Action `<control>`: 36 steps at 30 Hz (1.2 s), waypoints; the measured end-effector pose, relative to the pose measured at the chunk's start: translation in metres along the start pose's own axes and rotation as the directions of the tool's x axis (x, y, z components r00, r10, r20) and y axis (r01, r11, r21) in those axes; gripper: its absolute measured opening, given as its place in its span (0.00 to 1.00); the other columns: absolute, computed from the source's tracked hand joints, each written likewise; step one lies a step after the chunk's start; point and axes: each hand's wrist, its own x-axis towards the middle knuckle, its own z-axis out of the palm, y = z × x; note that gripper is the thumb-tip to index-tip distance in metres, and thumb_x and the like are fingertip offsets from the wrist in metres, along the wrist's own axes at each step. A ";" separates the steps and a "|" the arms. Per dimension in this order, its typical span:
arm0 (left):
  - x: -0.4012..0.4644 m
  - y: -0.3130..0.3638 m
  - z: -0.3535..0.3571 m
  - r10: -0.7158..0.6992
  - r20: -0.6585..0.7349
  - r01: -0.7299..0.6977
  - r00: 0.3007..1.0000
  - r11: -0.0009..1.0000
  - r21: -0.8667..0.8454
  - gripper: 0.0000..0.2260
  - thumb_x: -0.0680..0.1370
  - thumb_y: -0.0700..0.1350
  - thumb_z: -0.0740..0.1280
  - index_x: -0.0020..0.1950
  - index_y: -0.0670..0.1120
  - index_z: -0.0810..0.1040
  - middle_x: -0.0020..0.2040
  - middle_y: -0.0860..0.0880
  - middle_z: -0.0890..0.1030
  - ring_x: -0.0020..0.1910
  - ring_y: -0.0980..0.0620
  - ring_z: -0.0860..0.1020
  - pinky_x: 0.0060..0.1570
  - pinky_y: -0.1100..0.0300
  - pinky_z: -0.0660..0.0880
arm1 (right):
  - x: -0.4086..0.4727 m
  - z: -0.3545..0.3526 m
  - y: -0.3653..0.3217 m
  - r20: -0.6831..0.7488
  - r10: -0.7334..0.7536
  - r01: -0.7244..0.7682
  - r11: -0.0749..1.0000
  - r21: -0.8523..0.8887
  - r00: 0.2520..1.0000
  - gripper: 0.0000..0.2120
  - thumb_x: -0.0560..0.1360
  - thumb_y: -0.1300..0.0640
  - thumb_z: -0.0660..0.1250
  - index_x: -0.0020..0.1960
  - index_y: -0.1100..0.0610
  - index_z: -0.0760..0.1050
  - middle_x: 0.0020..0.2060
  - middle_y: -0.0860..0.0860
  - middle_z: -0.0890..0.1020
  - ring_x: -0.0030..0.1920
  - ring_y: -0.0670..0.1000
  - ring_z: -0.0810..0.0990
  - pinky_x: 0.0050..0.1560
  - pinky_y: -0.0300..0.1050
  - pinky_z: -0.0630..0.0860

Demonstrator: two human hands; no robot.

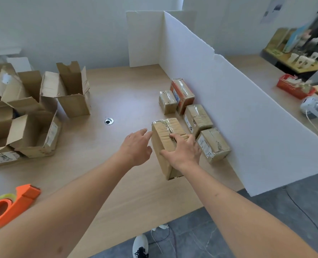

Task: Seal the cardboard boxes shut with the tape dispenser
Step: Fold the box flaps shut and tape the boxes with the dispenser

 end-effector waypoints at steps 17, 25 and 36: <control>0.185 -0.033 -0.005 -0.233 0.021 0.234 0.972 0.972 -0.039 0.23 0.80 0.46 0.61 0.76 0.45 0.65 0.74 0.45 0.69 0.71 0.44 0.68 0.69 0.52 0.64 | 0.217 0.018 -0.041 0.123 -0.080 0.080 0.997 0.000 0.989 0.34 0.68 0.30 0.67 0.72 0.36 0.66 0.66 0.53 0.66 0.64 0.60 0.73 0.64 0.52 0.70; 0.252 -0.064 0.005 -0.429 -0.015 0.428 0.903 0.902 -0.049 0.22 0.80 0.46 0.62 0.74 0.44 0.67 0.72 0.45 0.70 0.67 0.42 0.72 0.65 0.50 0.69 | 0.317 0.056 -0.074 0.134 -0.213 0.222 0.973 -0.058 0.968 0.34 0.69 0.30 0.66 0.72 0.39 0.66 0.73 0.55 0.62 0.65 0.61 0.72 0.63 0.55 0.71; 0.318 -0.110 0.039 -0.423 0.037 0.424 0.906 0.902 -0.082 0.25 0.81 0.47 0.60 0.78 0.46 0.62 0.80 0.45 0.62 0.76 0.44 0.64 0.72 0.52 0.61 | 0.378 0.101 -0.101 0.027 -0.239 0.240 0.966 -0.099 0.971 0.32 0.72 0.29 0.64 0.72 0.41 0.69 0.73 0.53 0.64 0.67 0.60 0.70 0.65 0.55 0.69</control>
